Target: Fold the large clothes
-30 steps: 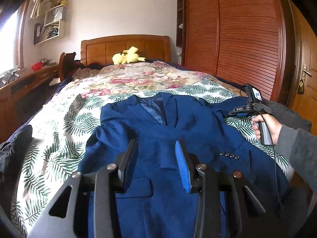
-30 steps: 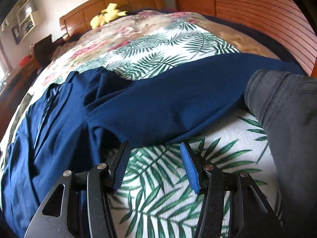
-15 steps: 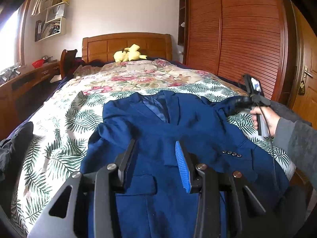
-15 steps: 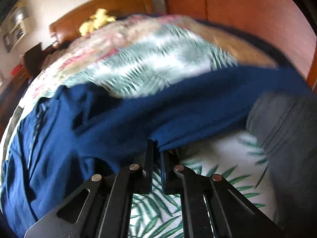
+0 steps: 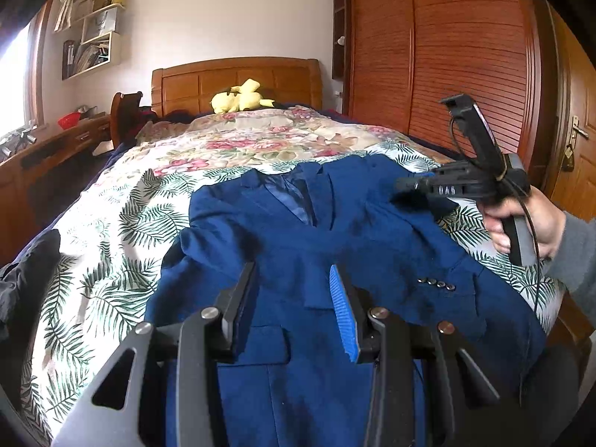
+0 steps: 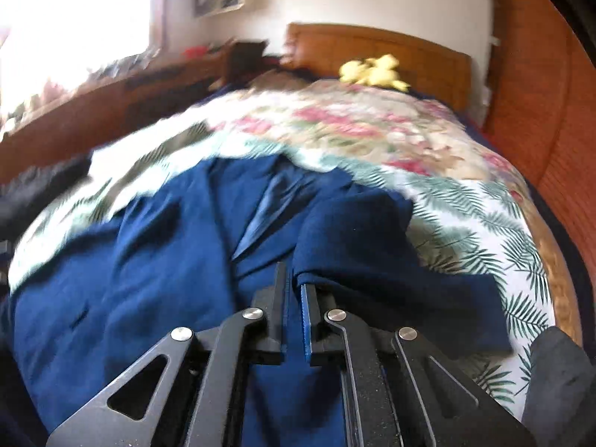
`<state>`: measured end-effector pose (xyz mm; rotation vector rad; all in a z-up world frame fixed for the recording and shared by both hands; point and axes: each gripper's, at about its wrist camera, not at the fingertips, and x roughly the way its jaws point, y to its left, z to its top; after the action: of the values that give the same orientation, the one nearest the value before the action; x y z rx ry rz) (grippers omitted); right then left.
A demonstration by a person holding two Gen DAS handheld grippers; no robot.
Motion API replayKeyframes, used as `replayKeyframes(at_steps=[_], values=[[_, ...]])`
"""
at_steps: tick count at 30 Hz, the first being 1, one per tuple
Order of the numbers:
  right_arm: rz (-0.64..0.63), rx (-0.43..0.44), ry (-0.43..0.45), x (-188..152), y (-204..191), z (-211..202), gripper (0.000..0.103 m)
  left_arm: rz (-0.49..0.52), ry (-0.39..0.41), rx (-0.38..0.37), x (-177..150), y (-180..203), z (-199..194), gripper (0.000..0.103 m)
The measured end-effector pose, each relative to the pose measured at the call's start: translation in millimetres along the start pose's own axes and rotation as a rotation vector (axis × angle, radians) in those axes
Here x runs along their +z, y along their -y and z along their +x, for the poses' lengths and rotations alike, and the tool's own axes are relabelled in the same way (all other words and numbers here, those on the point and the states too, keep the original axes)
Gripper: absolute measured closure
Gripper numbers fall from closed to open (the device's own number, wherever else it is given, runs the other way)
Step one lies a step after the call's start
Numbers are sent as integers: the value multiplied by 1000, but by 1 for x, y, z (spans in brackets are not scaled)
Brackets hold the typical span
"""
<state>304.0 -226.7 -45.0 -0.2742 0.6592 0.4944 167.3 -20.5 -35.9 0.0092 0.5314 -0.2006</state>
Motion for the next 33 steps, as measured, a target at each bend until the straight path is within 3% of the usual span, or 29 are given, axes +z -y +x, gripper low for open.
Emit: replayKeyframes(at_steps=[4, 5, 14, 19, 26, 33], values=[[-5, -17, -53, -10, -10, 5, 57, 3, 4, -3, 0, 1, -2, 65], [0, -30, -51, -10, -8, 4, 52, 3, 4, -4, 0, 0, -2, 65], [70, -78, 16, 1, 34, -41, 50, -3, 9, -7, 0, -1, -4, 65], [114, -181, 46, 7, 62, -50, 46, -2, 7, -10, -1, 0, -4, 65], [276, -307, -71, -17, 130, -8, 46, 6, -4, -4, -1, 3, 0, 65], [443, -316, -214, -59, 178, 39, 46, 11, -13, -9, -1, 7, 5, 65]])
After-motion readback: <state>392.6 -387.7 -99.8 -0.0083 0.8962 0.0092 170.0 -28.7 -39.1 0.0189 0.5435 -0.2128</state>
